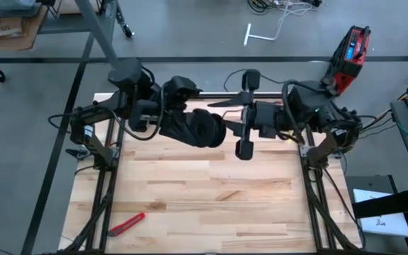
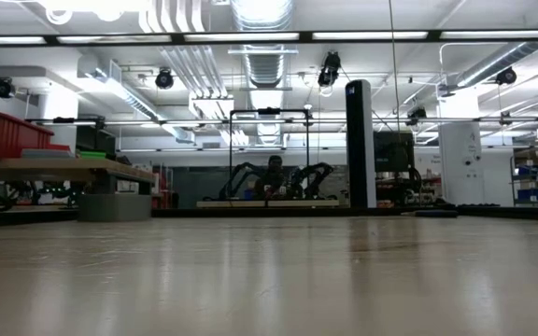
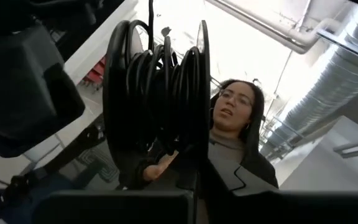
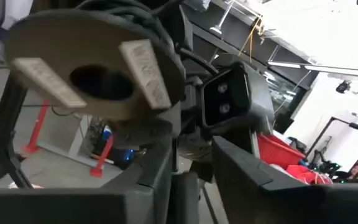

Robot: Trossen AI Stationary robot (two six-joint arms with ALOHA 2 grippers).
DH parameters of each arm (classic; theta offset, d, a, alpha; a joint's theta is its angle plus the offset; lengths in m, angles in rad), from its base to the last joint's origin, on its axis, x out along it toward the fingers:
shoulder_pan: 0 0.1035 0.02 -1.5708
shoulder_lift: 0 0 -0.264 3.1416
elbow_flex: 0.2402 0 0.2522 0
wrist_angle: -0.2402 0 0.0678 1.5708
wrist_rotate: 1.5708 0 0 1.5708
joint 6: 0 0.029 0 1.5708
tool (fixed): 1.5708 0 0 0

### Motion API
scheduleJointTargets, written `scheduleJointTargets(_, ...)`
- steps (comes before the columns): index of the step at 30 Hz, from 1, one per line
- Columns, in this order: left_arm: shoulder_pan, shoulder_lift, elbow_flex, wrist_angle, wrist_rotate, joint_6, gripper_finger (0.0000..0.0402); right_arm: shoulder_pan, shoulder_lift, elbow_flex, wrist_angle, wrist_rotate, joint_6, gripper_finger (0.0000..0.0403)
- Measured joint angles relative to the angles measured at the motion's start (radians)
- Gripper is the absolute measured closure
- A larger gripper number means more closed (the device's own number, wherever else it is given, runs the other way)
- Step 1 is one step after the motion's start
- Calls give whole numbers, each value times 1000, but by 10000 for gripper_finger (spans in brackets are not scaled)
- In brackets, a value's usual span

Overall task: Coil cords
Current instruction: Coil the black wire on the black spool

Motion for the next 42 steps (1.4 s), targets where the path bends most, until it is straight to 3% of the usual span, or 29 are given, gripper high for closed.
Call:
scheduleJointTargets(4, 1, -1, 0, 20, 0, 11, 401, -13, -2, 0, 2, 19, 10, 266)
scheduleJointTargets(13, 41, -56, 0, -20, -35, 177, 401, -17, -79, 0, -152, 234, 57, 251)
scheduleJointTargets(16, 72, -98, 0, -206, -114, 263, 401, -17, -132, 0, -250, 270, 131, 256)
scheduleJointTargets(21, 93, -146, 0, -666, -371, 373, 401, -17, -221, 2, -396, 272, 323, 265)
scheduleJointTargets(24, 93, -145, -13, -765, -405, 378, 401, -17, -256, 2, -482, 272, 456, 269)
scheduleJointTargets(29, 92, -146, -96, -751, -402, 400, 401, -17, -263, 2, -566, 270, 561, 275)
scheduleJointTargets(34, 92, -143, -252, -714, -366, 415, 401, -17, -237, -1, -574, 270, 578, 280)
scheduleJointTargets(42, 92, -181, -647, -215, -217, 256, 402, -17, -186, -2, -619, 269, 646, 277)
